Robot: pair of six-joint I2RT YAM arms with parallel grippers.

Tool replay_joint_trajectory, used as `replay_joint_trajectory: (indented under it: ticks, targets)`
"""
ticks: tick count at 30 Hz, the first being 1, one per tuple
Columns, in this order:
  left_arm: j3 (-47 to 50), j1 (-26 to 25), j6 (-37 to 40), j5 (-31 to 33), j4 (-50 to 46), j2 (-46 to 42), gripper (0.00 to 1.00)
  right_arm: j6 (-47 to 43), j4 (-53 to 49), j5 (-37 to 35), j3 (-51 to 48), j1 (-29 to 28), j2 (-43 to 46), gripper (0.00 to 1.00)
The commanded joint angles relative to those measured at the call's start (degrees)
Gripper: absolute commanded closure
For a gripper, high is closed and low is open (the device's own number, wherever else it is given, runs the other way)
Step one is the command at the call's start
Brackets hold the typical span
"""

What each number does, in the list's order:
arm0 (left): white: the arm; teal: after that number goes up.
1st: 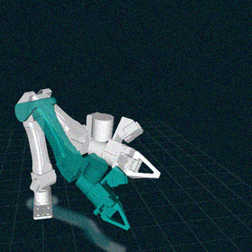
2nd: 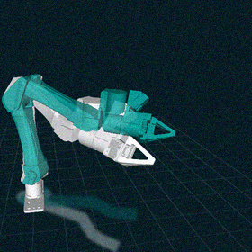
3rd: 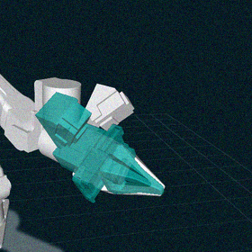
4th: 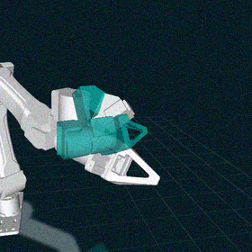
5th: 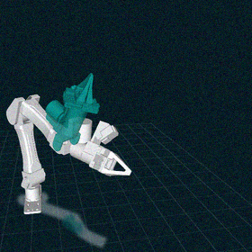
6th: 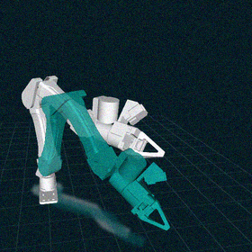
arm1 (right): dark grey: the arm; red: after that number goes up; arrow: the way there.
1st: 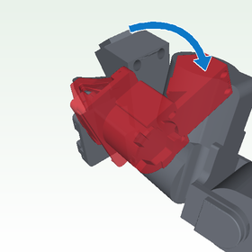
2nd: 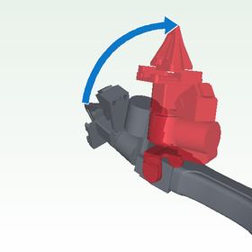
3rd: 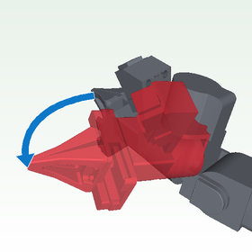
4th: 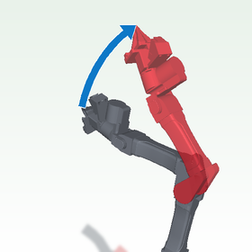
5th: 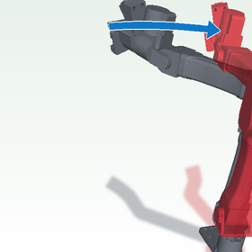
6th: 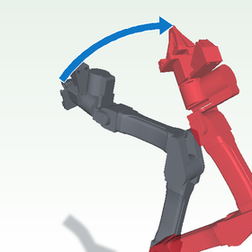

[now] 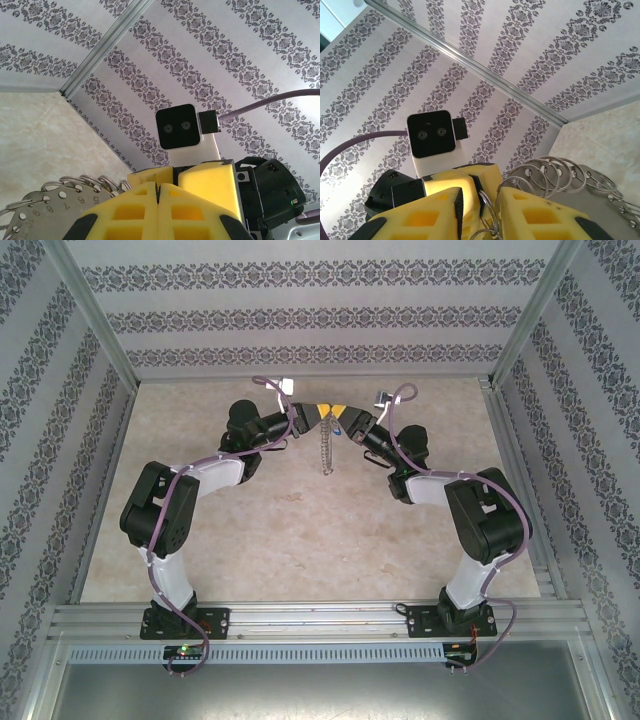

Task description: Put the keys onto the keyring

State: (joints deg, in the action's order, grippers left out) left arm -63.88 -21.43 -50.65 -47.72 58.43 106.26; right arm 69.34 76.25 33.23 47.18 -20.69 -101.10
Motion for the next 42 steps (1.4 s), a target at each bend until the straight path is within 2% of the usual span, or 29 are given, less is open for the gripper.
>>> replay_joint_trajectory:
  ticks: [1,7,17,20,24,30,37,42]
  targets:
    - [-2.05,-0.74,-0.49,0.08,4.46,0.78,1.00,0.44,3.07,1.21,1.54,-0.67,-0.85,0.73]
    - [-2.46,-0.74,-0.33,0.22,4.15,0.80,1.00,0.27,3.12,1.75,1.65,-1.11,-1.12,0.78]
    - [-2.36,-0.98,-0.29,-0.05,3.88,1.13,1.00,0.35,3.11,1.92,2.38,-1.09,-1.47,0.92]
    - [-2.02,-1.00,-0.15,-0.14,3.70,0.87,1.00,0.36,3.12,1.99,2.74,-1.02,-1.55,1.00]
    - [-1.83,-0.85,1.24,-0.03,1.82,0.09,1.00,0.53,3.11,2.34,3.10,-0.22,-1.87,1.00]
    - [-1.86,1.46,4.15,-0.43,-3.08,-2.36,0.77,0.87,3.12,5.42,3.27,2.60,-2.87,1.00]
    - [-2.50,4.31,5.46,-3.54,-7.41,-2.64,0.69,2.18,3.07,11.46,5.58,5.83,-5.32,1.00]
    - [-3.08,4.90,9.06,-5.45,-12.86,-3.37,0.66,2.47,2.88,14.90,7.00,7.02,-6.66,1.00]
